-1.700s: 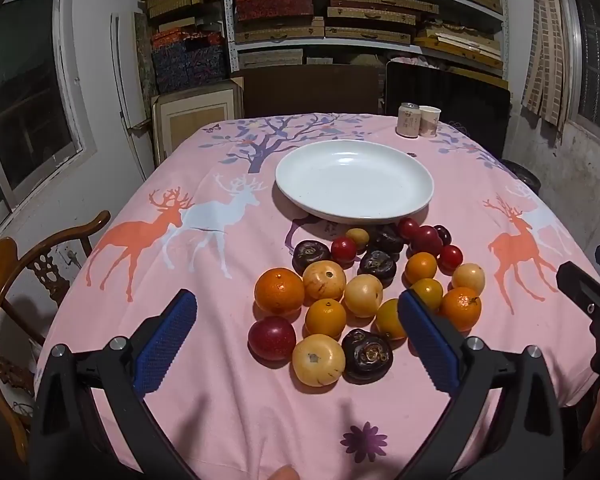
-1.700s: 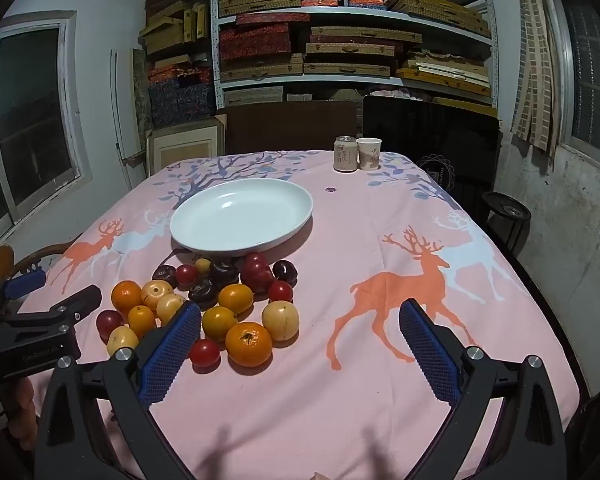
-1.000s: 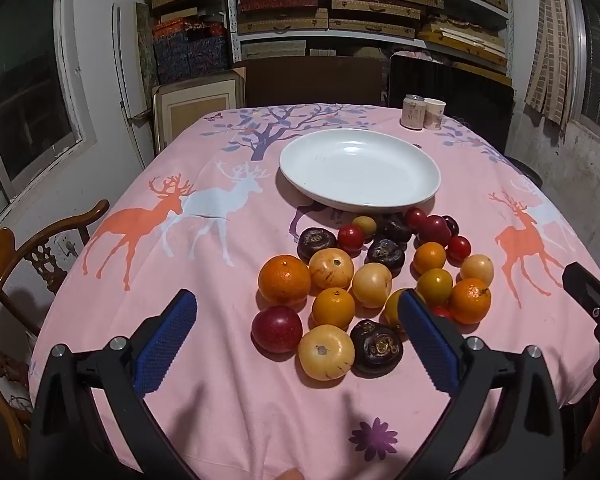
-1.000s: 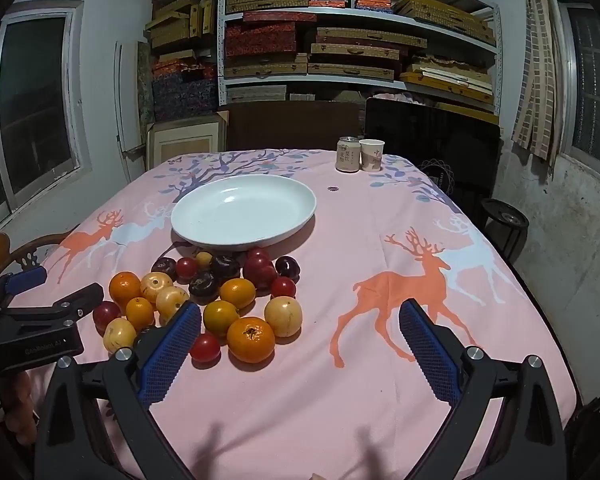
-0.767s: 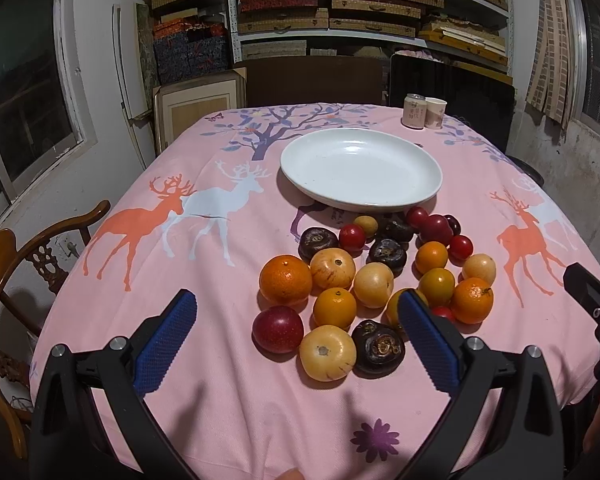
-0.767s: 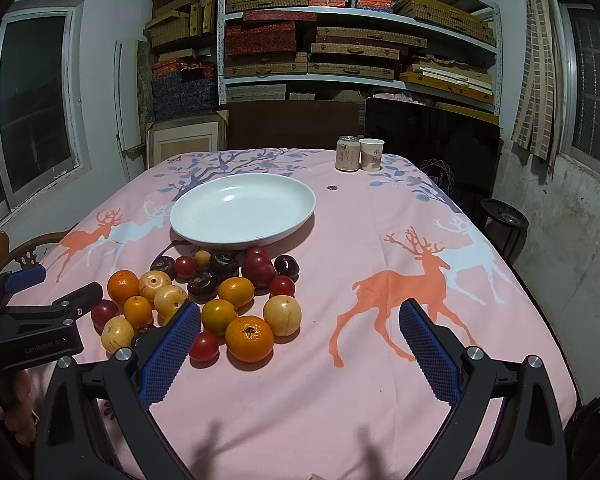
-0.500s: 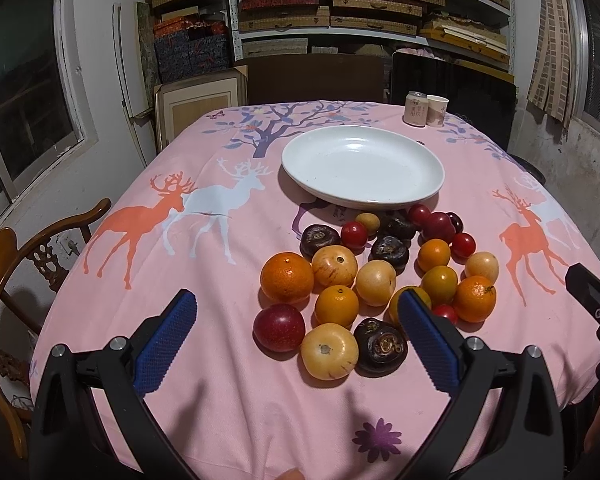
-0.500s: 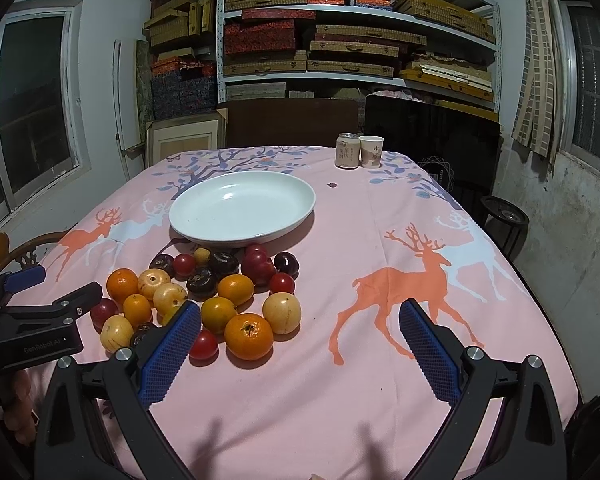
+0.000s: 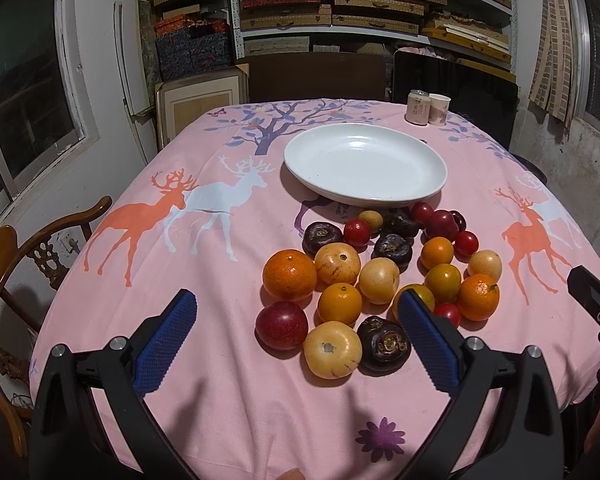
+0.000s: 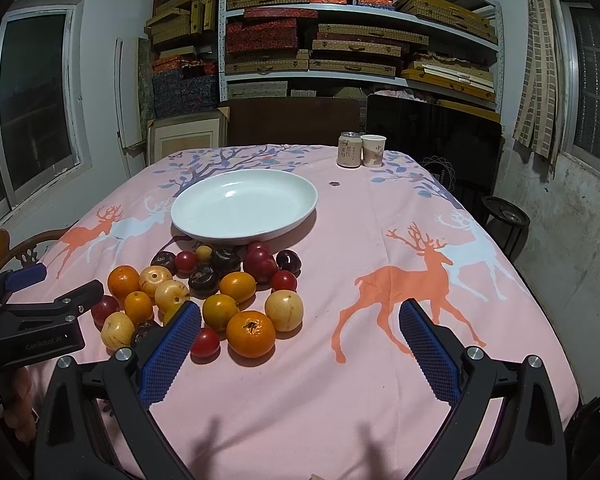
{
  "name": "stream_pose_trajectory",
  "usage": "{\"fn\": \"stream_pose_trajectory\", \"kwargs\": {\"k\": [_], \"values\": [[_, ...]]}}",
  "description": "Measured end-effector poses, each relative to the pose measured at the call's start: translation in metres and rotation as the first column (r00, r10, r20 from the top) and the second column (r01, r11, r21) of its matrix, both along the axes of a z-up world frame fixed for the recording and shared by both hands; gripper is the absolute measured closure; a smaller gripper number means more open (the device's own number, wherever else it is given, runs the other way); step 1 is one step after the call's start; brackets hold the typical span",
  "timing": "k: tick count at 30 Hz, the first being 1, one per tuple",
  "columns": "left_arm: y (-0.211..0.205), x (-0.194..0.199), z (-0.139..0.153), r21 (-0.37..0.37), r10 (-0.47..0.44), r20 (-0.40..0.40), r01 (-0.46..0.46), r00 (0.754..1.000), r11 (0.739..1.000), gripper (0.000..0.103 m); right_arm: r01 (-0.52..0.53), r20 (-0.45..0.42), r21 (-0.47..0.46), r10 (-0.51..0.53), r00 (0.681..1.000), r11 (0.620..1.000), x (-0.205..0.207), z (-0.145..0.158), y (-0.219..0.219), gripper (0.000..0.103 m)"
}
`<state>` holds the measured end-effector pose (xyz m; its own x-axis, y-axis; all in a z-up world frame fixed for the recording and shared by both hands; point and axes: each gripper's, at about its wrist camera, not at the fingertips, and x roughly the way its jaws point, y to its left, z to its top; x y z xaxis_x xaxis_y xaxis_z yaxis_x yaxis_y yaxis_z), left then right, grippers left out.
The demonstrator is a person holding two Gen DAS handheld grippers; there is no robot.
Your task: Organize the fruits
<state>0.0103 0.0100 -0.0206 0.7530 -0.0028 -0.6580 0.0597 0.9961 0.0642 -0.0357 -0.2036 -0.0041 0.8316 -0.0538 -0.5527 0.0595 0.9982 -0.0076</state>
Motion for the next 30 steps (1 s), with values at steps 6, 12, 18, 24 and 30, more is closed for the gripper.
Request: {"fn": "stream_pose_trajectory", "kwargs": {"k": [6,12,18,24,30], "values": [[0.0034,0.0013,-0.0027,-0.006,0.005,-0.005,-0.005,1.0,1.0,0.004,0.0,-0.001,0.0,0.0,1.0,1.0,0.0001,-0.0012,0.0008,0.004],[0.0034,0.0013,-0.0029,-0.006,0.006,-0.005,-0.006,1.0,1.0,0.004,-0.004,-0.002,-0.001,0.004,1.0,1.0,0.0,-0.0031,0.0021,0.004],[0.0035,0.0013,-0.0029,-0.006,0.006,-0.005,-0.006,1.0,1.0,0.004,-0.013,0.004,-0.01,0.013,1.0,1.0,-0.0031,-0.0045,0.0064,0.004],[0.0035,0.0014,-0.0028,-0.007,0.006,-0.005,-0.006,1.0,1.0,0.004,-0.012,0.004,-0.01,0.012,1.0,1.0,-0.0026,-0.0035,0.0061,0.004],[0.0042,0.0018,-0.0036,-0.006,0.006,-0.006,-0.006,1.0,1.0,0.004,-0.008,-0.002,-0.004,0.008,1.0,1.0,-0.0016,-0.0023,0.0052,0.004]]}}
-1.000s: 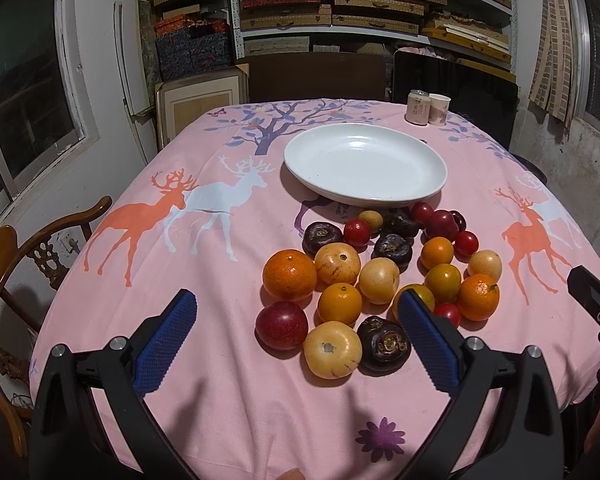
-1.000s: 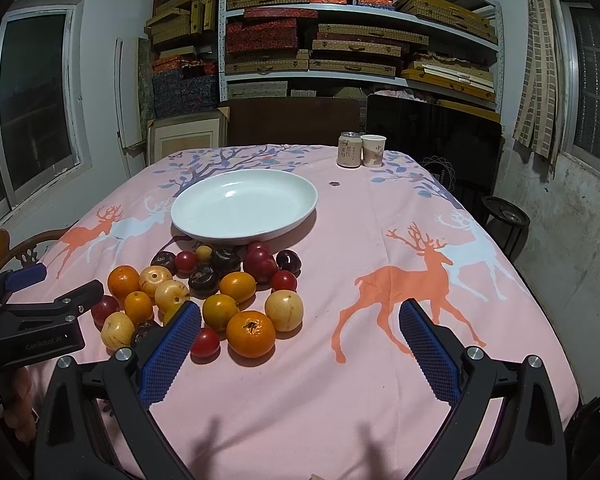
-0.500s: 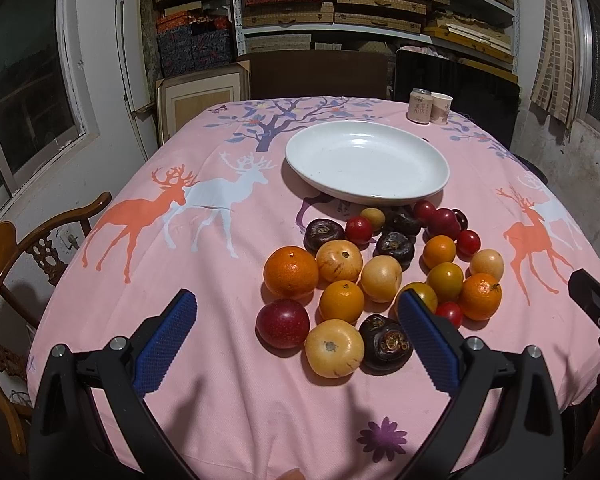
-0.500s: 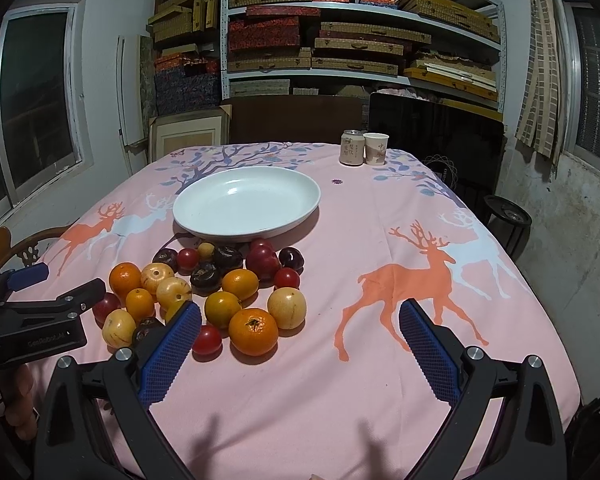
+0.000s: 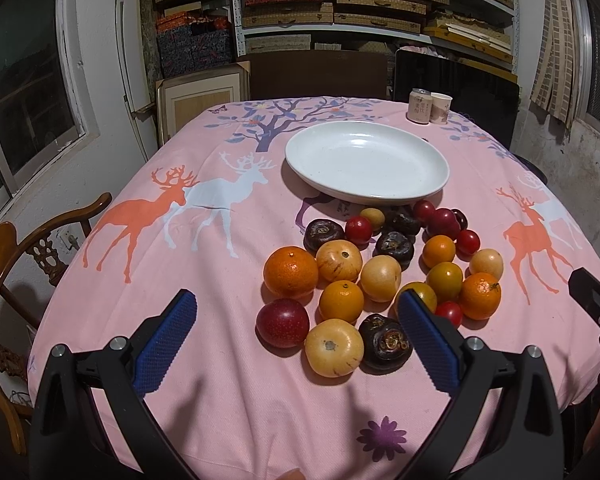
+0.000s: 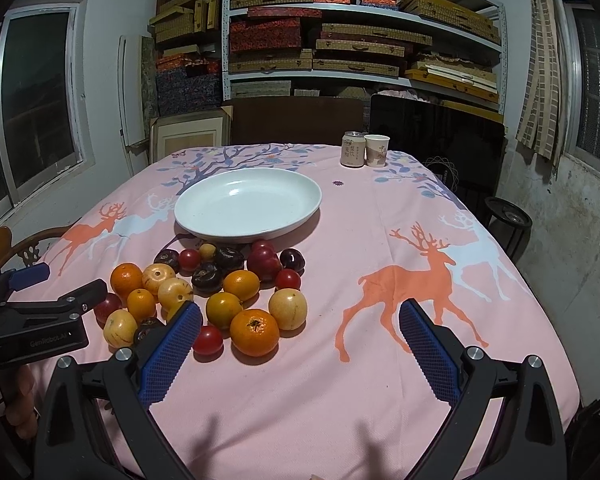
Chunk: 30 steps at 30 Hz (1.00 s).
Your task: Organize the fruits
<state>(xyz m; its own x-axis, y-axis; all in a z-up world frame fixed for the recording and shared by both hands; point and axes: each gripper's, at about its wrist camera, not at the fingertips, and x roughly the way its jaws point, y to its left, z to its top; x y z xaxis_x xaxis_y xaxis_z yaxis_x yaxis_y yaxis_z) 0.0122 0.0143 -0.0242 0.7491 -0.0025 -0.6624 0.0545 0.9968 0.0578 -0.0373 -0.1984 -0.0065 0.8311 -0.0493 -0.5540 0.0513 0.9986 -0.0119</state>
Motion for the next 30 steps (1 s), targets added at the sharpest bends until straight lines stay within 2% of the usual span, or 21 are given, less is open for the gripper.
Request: {"fn": "stream_pose_trajectory", "kwargs": {"k": [12,18,24,30], "values": [[0.002,0.002,-0.002,0.005,0.007,-0.009,-0.007,1.0,1.0,0.004,-0.004,-0.012,0.012,0.004,1.0,1.0,0.003,0.002,-0.004,0.004],[0.018,0.014,-0.003,0.022,-0.007,0.005,0.006,1.0,1.0,0.004,-0.002,-0.018,0.016,0.003,1.0,1.0,0.006,0.002,-0.007,0.004],[0.038,0.048,-0.016,0.0,-0.07,-0.079,0.07,0.994,0.998,0.004,0.002,-0.05,0.042,0.0,0.999,0.999,0.017,-0.008,-0.014,0.004],[0.034,0.08,-0.04,0.016,-0.08,-0.149,0.083,0.986,0.996,0.004,0.016,-0.067,0.052,-0.013,0.998,0.999,0.024,-0.013,-0.021,0.004]]}}
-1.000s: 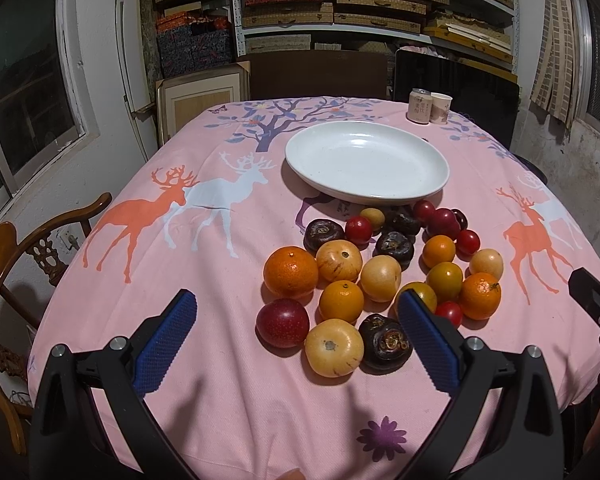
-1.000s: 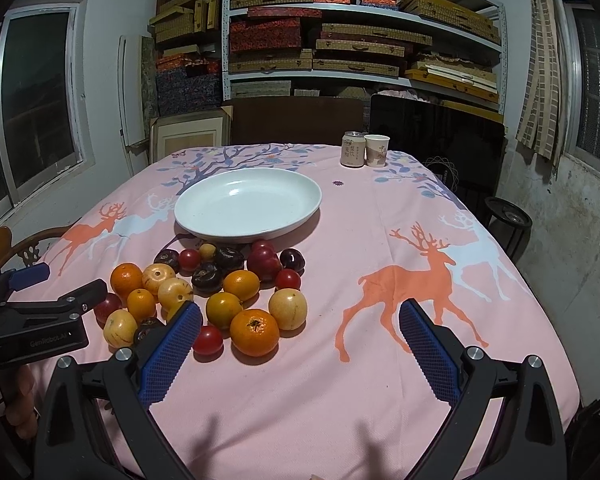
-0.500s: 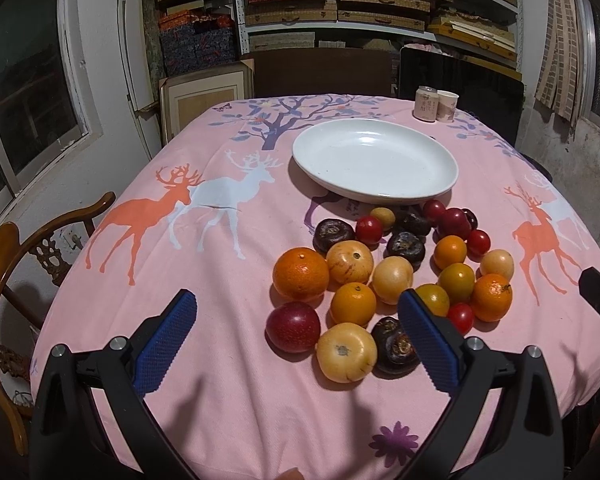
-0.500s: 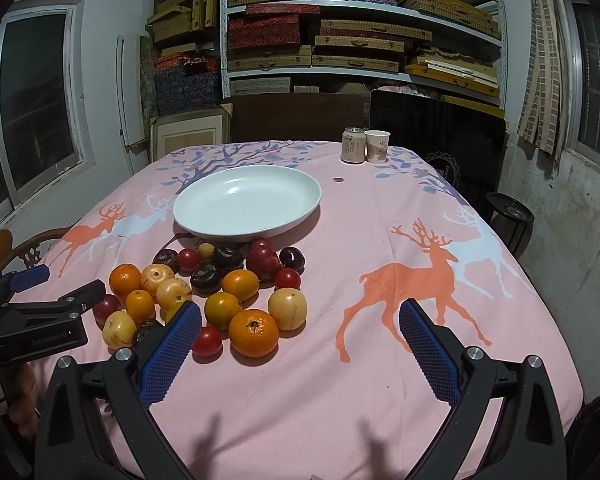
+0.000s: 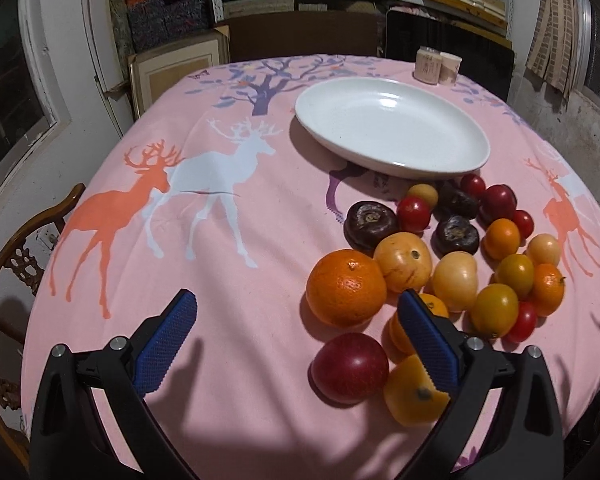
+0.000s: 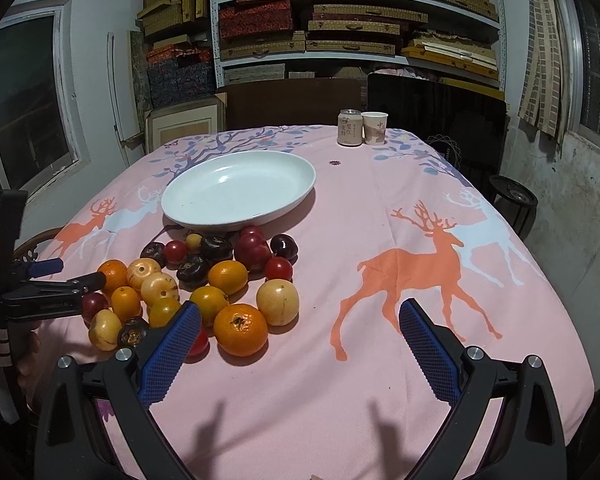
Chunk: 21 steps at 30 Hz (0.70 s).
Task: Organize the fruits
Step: 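Grasp a mandarin orange with the left tool while the right tool grasps another mandarin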
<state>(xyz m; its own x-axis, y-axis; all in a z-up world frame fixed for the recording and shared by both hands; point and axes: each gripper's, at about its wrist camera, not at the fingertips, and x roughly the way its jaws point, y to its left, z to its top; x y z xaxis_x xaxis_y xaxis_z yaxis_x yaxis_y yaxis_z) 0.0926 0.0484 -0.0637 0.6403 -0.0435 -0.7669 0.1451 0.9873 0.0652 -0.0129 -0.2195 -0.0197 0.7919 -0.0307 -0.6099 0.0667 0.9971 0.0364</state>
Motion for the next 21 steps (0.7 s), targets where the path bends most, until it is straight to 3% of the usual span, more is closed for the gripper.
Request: {"fn": "stream_pose_trajectory", "kwargs": {"k": [4,5,9,17,19,20,21], "values": [[-0.011,0.01,-0.007,0.034,-0.038,-0.01,0.038,0.999,0.999,0.01,0.013,-0.017,0.018,-0.013,1.0,1.0,0.006,-0.005,-0.006,0.004],[-0.014,0.012,-0.009,0.038,-0.054,-0.021,0.055,0.998,0.998,0.025,0.015,-0.024,0.024,-0.014,1.0,1.0,0.007,-0.007,-0.007,0.004],[-0.019,0.016,-0.012,-0.028,-0.133,-0.05,0.132,0.99,0.991,0.055,0.016,-0.044,0.036,-0.015,0.999,0.999,0.013,-0.013,-0.01,0.004],[-0.011,0.012,-0.015,-0.09,-0.161,-0.049,0.156,0.986,0.984,0.055,0.032,-0.064,0.035,-0.03,0.997,0.999,0.02,-0.019,-0.024,0.004],[-0.004,0.013,-0.017,-0.116,-0.134,-0.069,0.126,0.989,0.985,0.047,0.014,-0.092,0.043,-0.01,0.996,0.999,0.025,-0.024,-0.027,0.004],[-0.001,0.015,-0.018,-0.121,-0.123,-0.074,0.113,0.99,0.986,0.032,0.002,-0.101,0.041,0.002,0.995,0.999,0.026,-0.026,-0.026,0.004],[0.002,0.016,-0.02,-0.124,-0.112,-0.075,0.102,0.991,0.987,0.027,-0.009,-0.109,0.034,0.013,0.994,0.999,0.027,-0.027,-0.024,0.004]]}}
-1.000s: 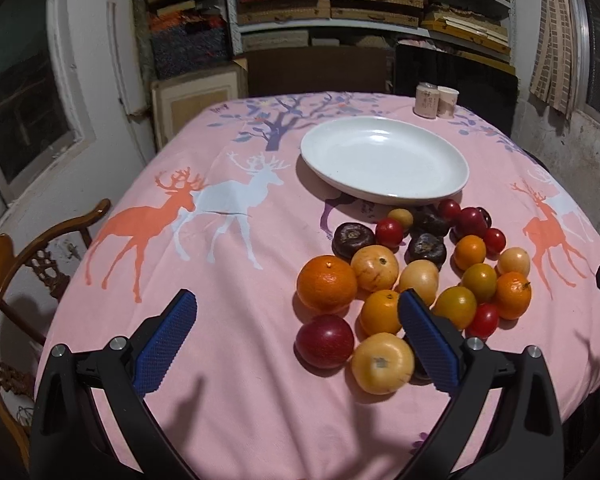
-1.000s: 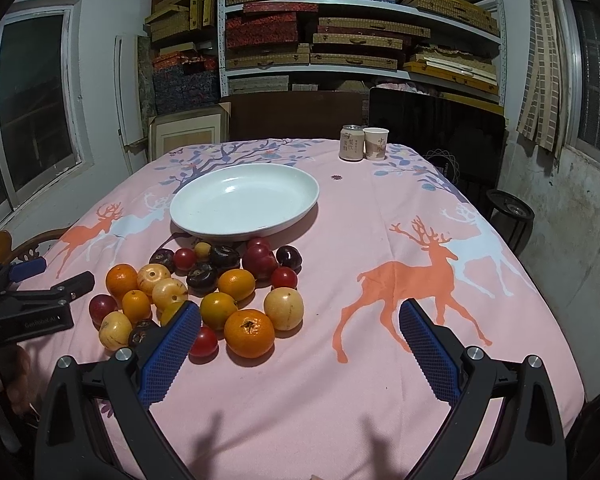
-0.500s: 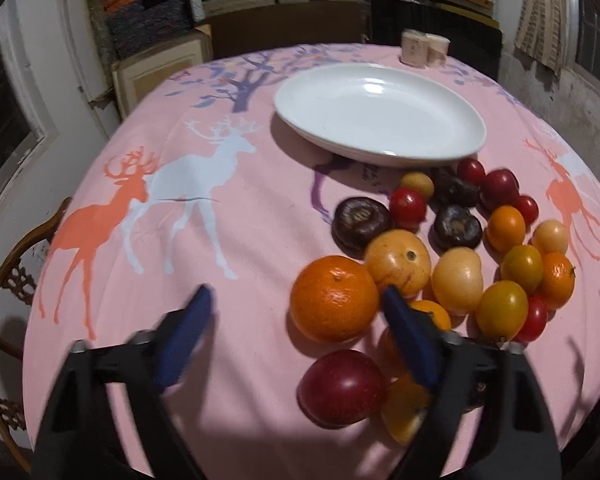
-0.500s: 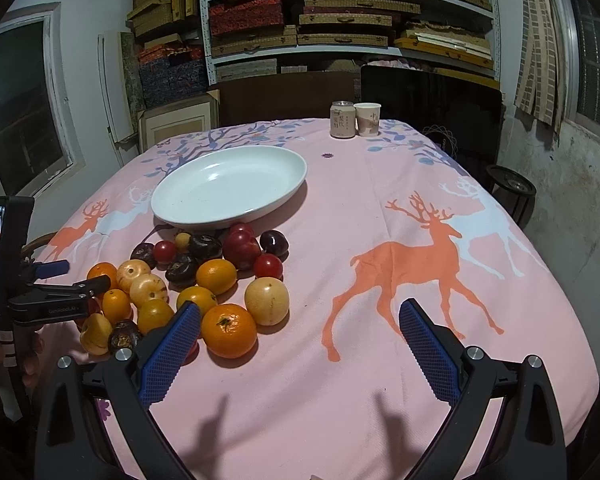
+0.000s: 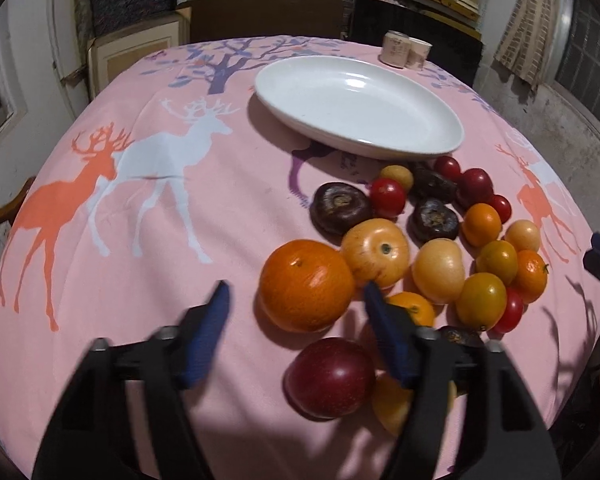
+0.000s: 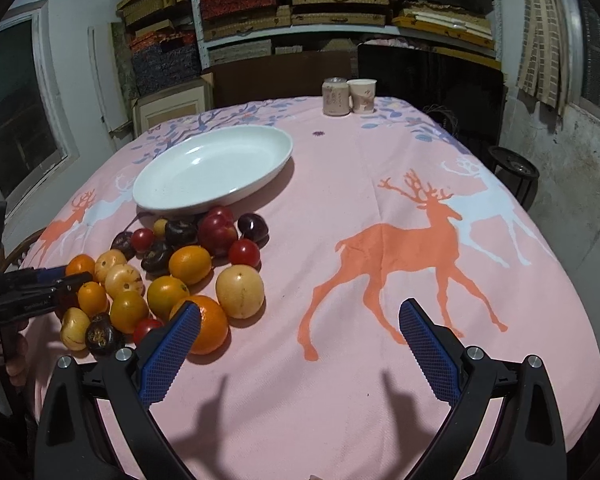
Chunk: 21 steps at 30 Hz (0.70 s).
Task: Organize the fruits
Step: 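Grasp a mandarin orange with the left tool while the right tool grasps another mandarin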
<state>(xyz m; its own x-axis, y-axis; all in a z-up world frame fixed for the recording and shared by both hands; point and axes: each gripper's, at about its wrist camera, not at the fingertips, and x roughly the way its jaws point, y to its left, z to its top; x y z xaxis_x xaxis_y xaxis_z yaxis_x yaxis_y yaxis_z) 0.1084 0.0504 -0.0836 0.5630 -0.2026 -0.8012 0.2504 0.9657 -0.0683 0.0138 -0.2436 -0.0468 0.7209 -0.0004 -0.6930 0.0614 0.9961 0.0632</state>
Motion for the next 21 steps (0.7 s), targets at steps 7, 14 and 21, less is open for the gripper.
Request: {"fn": "stream_pose_trajectory", "kwargs": {"k": [7,14,21], "values": [[-0.003,0.0,-0.003,-0.079,-0.062,0.018,0.063,0.998,0.995,0.055,-0.095,-0.04,-0.059,0.093,0.995,0.994,0.014,-0.01,0.025,0.004],[0.011,-0.019,0.015,-0.149,-0.037,0.064,0.046,0.997,0.988,0.057,-0.147,-0.111,0.064,0.154,0.982,0.987,0.025,-0.011,0.029,0.005],[0.006,-0.035,0.032,-0.12,-0.052,0.099,0.064,0.994,0.991,0.057,-0.238,-0.187,0.013,0.236,0.953,0.971,0.031,-0.032,0.057,0.027]]}}
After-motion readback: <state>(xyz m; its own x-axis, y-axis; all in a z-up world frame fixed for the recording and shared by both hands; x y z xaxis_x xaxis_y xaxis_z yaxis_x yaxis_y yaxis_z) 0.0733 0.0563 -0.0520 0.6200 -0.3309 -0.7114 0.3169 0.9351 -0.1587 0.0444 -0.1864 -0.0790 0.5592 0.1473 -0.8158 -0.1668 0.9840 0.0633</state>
